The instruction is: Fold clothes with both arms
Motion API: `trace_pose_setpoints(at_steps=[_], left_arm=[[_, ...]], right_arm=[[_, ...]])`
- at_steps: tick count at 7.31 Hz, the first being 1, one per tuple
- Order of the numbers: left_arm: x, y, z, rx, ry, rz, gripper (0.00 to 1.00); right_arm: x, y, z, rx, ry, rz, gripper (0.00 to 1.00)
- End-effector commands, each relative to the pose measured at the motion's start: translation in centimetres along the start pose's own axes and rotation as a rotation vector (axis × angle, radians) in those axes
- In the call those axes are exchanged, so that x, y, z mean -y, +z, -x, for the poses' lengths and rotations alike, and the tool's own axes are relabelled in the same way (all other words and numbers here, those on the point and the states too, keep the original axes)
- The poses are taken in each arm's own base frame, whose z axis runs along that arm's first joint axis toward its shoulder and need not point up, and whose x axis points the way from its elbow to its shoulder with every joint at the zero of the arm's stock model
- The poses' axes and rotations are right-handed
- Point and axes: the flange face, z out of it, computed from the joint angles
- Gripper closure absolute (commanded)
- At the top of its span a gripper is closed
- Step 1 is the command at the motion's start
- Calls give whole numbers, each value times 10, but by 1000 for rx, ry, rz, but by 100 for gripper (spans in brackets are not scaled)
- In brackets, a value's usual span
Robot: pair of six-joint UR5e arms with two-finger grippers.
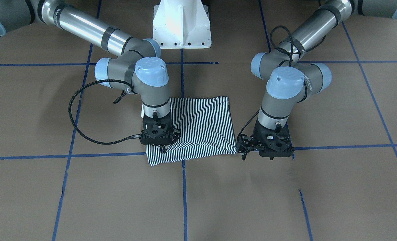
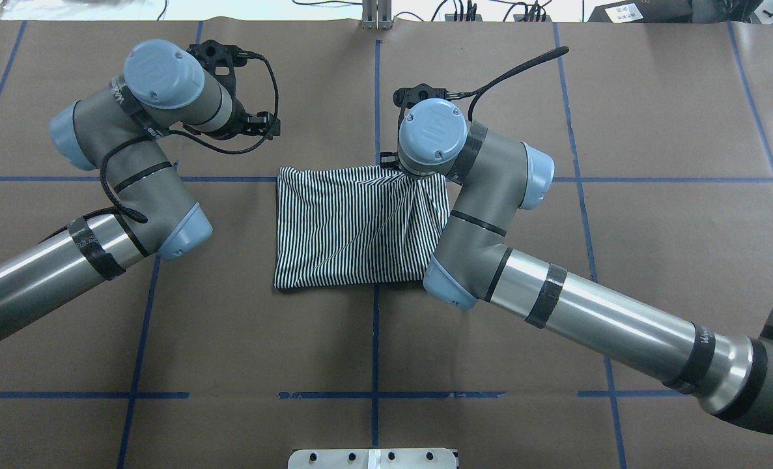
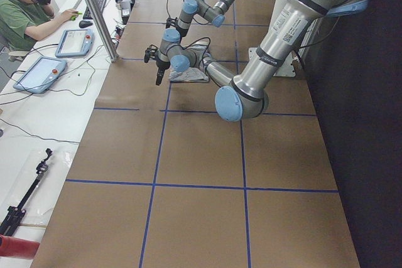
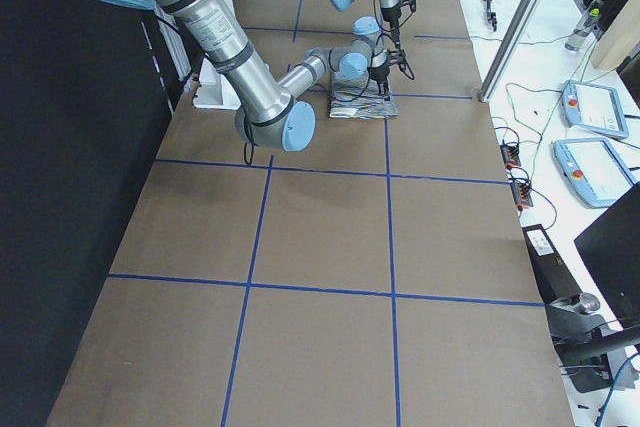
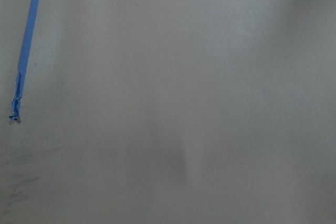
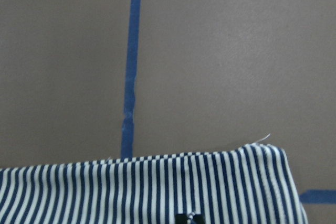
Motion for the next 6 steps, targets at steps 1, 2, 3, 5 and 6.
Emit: trace_pose_setpoints(at_steps=[1, 2, 3, 5, 6], left_arm=[[-2, 0, -2, -3, 0, 1, 0], [-2, 1, -1, 0, 1, 2, 0], [-2, 0, -1, -2, 4, 2, 0], [-1, -13, -3, -19, 10, -6, 0], [-2, -33, 19, -40, 62, 16, 0]], right_arm=[[4, 6, -3, -17, -1, -12, 4], [6, 4, -1, -15, -5, -14, 0], [17, -4, 0, -8, -31, -14, 0], [62, -22, -31, -14, -102, 77, 0], [88, -42, -58, -13, -114, 101, 0]])
